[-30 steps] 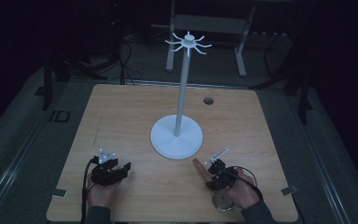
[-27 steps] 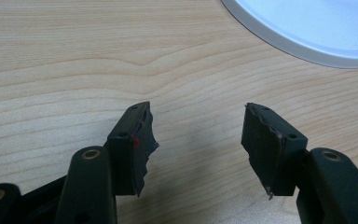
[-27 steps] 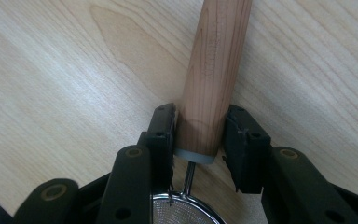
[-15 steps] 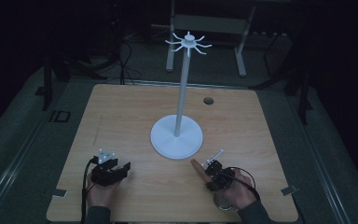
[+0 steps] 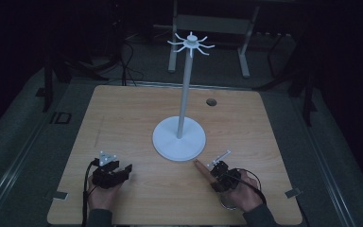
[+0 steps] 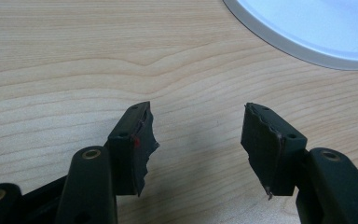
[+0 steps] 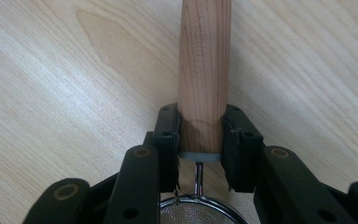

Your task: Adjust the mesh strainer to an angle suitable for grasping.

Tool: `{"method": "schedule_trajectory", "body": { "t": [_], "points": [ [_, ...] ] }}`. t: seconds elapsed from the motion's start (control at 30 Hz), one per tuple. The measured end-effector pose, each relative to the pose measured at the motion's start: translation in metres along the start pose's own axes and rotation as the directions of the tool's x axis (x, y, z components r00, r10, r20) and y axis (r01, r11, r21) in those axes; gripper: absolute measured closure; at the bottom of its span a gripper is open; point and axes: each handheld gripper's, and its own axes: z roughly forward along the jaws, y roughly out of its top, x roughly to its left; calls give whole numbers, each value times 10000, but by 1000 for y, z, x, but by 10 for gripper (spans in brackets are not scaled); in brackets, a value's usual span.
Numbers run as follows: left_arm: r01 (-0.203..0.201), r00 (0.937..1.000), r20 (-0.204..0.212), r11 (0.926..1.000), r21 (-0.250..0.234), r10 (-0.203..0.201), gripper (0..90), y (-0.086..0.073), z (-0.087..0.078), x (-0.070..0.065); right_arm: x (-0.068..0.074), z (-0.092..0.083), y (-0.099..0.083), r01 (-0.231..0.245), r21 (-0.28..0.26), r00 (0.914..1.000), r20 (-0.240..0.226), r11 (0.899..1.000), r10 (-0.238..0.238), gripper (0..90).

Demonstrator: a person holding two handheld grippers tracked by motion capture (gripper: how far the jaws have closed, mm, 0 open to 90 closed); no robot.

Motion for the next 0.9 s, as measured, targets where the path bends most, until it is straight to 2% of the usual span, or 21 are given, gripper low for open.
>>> {"method": "schedule_trajectory", "body": {
  "t": [0.23, 0.47, 0.6, 0.8, 0.9],
  "points": [
    [19, 10000, 1, 10000, -10, -19, 433, 0, 0, 0, -5, -5, 2, -213, -426, 9997, -93, 9989, 210, 697],
    [36, 10000, -26, 10000, -8, -36, 435, 0, -1, 1, -11, -13, 5, -401, -1165, 9992, -131, 9924, 389, 697],
    [71, 10000, -51, 10000, -9, -71, 437, 0, -1, 1, -15, -19, 7, -505, -1697, 9987, -73, 9842, 500, 697],
    [82, 9999, -61, 10000, -16, -82, 438, 0, -1, 1, -15, -20, 11, -496, -2033, 9987, 11, 9779, 509, 697],
    [92, 9999, -62, 9999, -44, -92, 439, 0, -1, 1, -14, -21, 15, -582, -2370, 9981, 47, 9698, 611, 697]
  ]
}}
